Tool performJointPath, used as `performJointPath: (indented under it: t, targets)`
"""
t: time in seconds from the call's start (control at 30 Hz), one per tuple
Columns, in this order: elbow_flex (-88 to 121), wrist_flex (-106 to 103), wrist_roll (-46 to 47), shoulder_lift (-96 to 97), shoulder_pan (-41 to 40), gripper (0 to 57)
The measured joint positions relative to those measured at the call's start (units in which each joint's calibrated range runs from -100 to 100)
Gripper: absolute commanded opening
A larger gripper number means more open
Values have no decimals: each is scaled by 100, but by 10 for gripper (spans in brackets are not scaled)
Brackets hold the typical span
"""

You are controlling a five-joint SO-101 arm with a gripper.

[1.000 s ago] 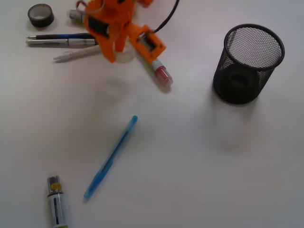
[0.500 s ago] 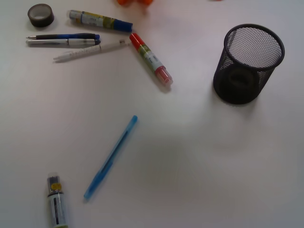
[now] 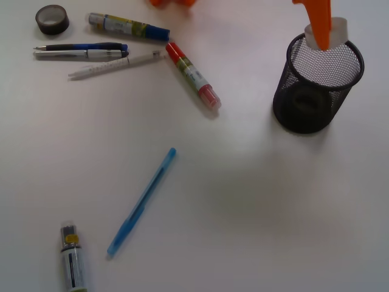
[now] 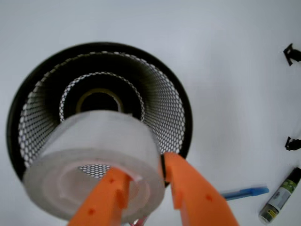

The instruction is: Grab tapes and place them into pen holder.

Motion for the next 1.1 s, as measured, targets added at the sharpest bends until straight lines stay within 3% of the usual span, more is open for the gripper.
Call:
performJointPath:
  t: [0.1,0.27,0.33,0.77,0.9,1.1]
  targets:
    - [0,-138,0,226,-22,34]
    - [0,-199,-15,244,-22,281]
    - [0,-199,-15,244,-22,320]
    - [-180,510,-10,226,104,312]
    - [-575,1546,29,96,940,312]
    - [-584,2618,-112,61,3093,315]
